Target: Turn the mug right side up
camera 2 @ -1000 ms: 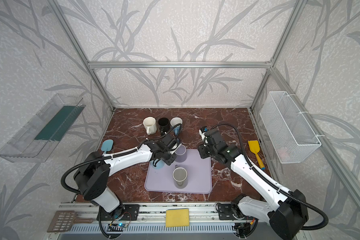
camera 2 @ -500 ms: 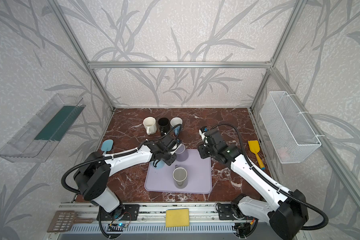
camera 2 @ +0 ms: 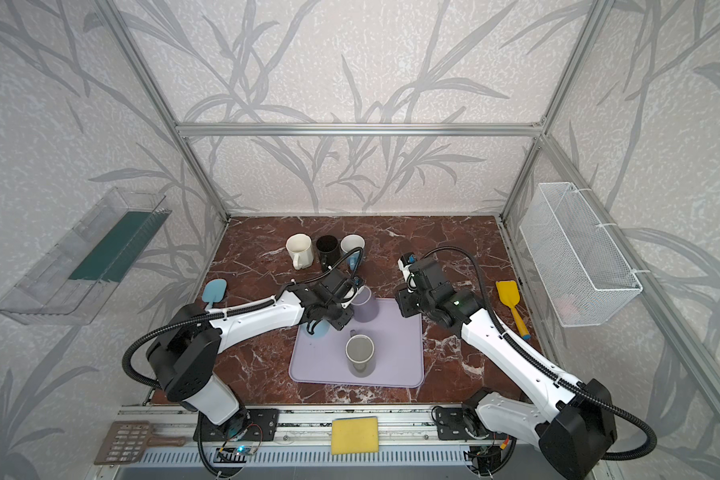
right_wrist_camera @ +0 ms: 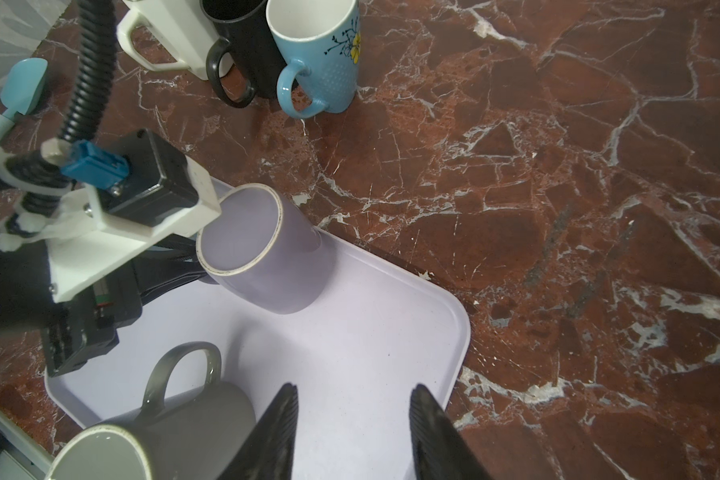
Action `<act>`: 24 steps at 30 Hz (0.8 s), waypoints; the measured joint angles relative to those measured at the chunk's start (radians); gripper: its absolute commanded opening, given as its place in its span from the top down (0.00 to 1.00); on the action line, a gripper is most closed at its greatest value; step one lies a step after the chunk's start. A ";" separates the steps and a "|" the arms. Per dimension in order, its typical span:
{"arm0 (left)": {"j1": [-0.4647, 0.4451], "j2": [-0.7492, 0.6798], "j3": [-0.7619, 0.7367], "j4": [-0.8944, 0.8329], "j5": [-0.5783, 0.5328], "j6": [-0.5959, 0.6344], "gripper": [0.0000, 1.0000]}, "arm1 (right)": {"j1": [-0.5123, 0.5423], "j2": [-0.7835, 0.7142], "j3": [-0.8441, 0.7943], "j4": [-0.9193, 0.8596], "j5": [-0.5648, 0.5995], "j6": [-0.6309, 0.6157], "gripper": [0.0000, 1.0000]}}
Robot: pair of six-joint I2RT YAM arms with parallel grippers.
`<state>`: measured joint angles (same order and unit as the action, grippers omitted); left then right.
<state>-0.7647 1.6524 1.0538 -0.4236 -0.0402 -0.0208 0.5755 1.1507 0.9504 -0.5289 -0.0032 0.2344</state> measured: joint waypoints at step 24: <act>0.006 -0.005 0.010 -0.032 -0.021 -0.027 0.89 | 0.000 0.000 0.000 0.000 -0.006 0.000 0.54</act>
<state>-0.7582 1.6474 1.0634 -0.4557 -0.0616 -0.0483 0.5755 1.1507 0.9504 -0.5285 -0.0093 0.2344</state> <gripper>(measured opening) 0.114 0.457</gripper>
